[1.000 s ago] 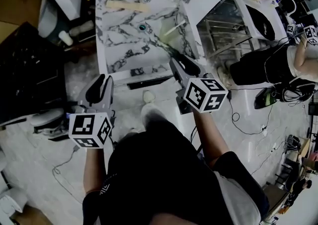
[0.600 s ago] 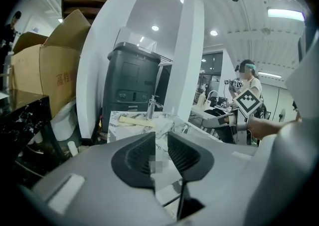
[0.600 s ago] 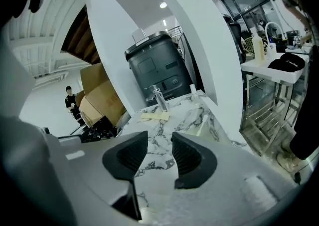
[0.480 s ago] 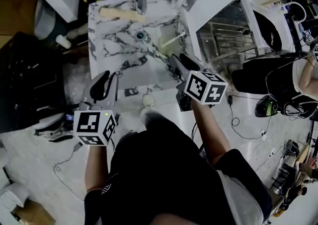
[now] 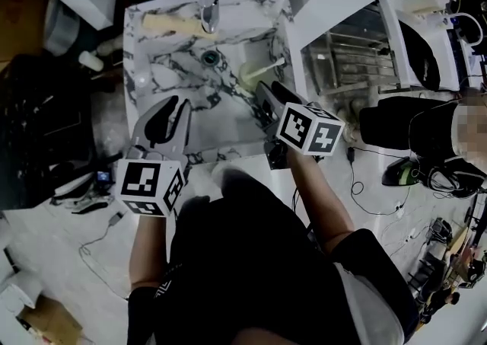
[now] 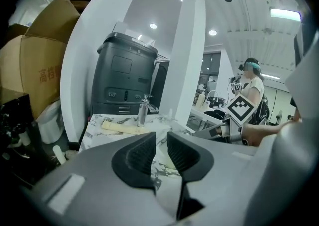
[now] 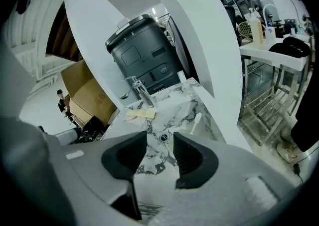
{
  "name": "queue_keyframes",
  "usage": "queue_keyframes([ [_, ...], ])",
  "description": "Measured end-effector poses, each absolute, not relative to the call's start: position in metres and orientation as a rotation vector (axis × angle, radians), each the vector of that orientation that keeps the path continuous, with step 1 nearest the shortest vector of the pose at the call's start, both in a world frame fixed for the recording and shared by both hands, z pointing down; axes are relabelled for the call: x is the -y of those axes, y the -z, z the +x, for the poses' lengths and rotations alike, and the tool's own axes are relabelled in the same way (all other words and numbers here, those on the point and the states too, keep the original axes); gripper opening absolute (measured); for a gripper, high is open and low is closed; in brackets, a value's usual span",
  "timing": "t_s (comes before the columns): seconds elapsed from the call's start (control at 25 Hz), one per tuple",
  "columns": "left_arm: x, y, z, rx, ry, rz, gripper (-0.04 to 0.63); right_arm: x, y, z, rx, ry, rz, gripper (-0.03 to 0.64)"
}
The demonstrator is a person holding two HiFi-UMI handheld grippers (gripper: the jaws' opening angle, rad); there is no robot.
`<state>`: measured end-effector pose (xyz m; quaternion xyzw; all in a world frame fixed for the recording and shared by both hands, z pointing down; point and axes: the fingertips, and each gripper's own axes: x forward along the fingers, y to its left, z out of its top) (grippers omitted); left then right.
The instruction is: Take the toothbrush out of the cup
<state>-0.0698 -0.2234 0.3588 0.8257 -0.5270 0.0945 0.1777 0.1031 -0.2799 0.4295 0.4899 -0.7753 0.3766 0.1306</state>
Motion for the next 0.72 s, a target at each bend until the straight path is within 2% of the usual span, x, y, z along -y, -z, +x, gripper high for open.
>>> queue_keyframes([
  [0.72,0.291,-0.39,-0.044,1.398,-0.286,2.312,0.094,0.33,-0.485,0.115,2.059,-1.337,1.518,0.176],
])
